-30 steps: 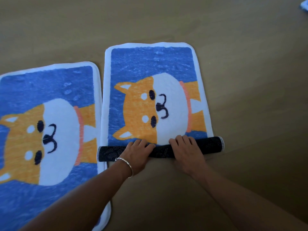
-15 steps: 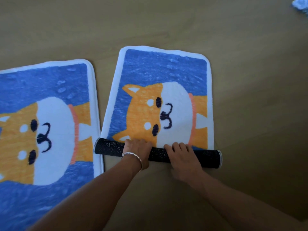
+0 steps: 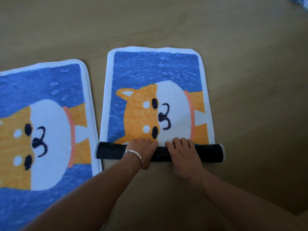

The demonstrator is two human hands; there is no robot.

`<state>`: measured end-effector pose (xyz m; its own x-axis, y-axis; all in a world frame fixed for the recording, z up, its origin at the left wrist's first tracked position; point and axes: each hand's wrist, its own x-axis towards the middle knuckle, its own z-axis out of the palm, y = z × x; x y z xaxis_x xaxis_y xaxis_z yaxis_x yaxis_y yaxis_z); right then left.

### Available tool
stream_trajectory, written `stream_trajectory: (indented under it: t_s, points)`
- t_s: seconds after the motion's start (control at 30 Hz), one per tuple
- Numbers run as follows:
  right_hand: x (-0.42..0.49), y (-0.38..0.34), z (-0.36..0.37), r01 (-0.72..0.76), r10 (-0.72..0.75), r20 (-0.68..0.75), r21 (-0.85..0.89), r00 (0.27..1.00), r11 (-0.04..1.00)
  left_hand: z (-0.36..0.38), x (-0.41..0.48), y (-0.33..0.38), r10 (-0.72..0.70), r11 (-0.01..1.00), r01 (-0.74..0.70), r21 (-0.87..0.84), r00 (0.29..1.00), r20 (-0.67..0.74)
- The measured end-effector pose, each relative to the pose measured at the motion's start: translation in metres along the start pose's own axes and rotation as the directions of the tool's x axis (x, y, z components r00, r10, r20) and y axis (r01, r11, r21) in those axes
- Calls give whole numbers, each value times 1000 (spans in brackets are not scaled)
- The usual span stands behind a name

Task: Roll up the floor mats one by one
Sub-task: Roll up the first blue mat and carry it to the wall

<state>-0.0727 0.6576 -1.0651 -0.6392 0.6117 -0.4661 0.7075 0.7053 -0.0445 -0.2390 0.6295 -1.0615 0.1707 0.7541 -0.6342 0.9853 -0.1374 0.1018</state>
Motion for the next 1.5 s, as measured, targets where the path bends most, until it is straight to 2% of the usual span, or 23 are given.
stream_trajectory:
  t_s: [0.07,0.13,0.23,0.33,0.4,0.47,0.53,0.6,0.67,0.73,0.8,0.87,0.93,1.0,1.07,1.1,1.17,1.23,1.27,1.33,1.43,1.5]
  points:
    - [2,0,2,21,-23,-70,-35,997,999,-9,7,-2,0,999,2,-44,999,42]
    - [3,0,-1,20,-21,-45,-15,999,1000,-9,5,-3,7,999,-6,-50,1000,29]
    - [12,1,-10,4,-5,19,66,1000,998,7,-6,-9,106,991,-90,96,979,-177]
    - [23,2,-19,-60,49,87,121,995,991,16,-11,-15,139,979,-79,188,933,-333]
    - [20,0,-20,-41,34,79,92,996,995,10,-8,-10,56,993,-32,112,973,-224]
    - [12,1,-17,13,-12,16,-10,1000,1000,2,0,-4,-36,998,41,50,995,-91]
    - [9,3,-15,33,-34,-12,-81,999,996,-10,8,-5,-59,998,59,-15,998,-22]
    - [10,3,-16,25,-22,27,-84,999,996,-14,9,-7,-47,997,49,-56,998,31]
    - [15,2,-17,12,-9,67,-48,998,999,-8,1,-7,-18,999,17,-30,1000,-15]
    - [22,4,-19,4,-5,124,4,992,1000,8,-8,-8,48,997,-35,73,980,-192]
    - [29,7,-23,-4,-5,170,53,985,999,18,-13,-9,72,989,-31,144,956,-285]
    - [30,8,-28,-5,-5,167,58,986,998,14,-11,-9,19,996,2,90,972,-235]
    - [24,6,-27,25,-25,99,-5,995,1000,5,-5,-9,-7,1000,8,9,994,-108]
    - [19,5,-23,37,-35,35,-62,999,997,-6,3,-14,23,998,-25,-65,999,-30]
    - [20,5,-20,12,-10,39,-63,999,998,-10,7,-19,54,990,-52,-127,998,17]
    - [23,6,-21,-9,11,57,-46,998,999,-9,5,-19,59,990,-56,-131,998,18]
    - [31,8,-25,-33,31,132,17,991,999,-4,-3,-16,56,997,-59,-41,995,-77]
    - [37,10,-31,-36,13,231,97,973,995,6,-11,-10,-1,999,9,44,982,-188]
    - [37,10,-33,-31,1,253,114,967,993,8,-12,-8,-46,998,55,39,980,-193]
    - [29,10,-32,-3,-15,215,81,977,997,5,-9,-6,-83,996,84,-1,990,-116]
    - [18,8,-24,72,-71,62,-20,996,997,-8,2,-7,-62,987,66,-148,998,31]
    - [16,10,-21,80,-78,44,-34,996,996,-11,3,-5,-39,976,61,-211,993,107]
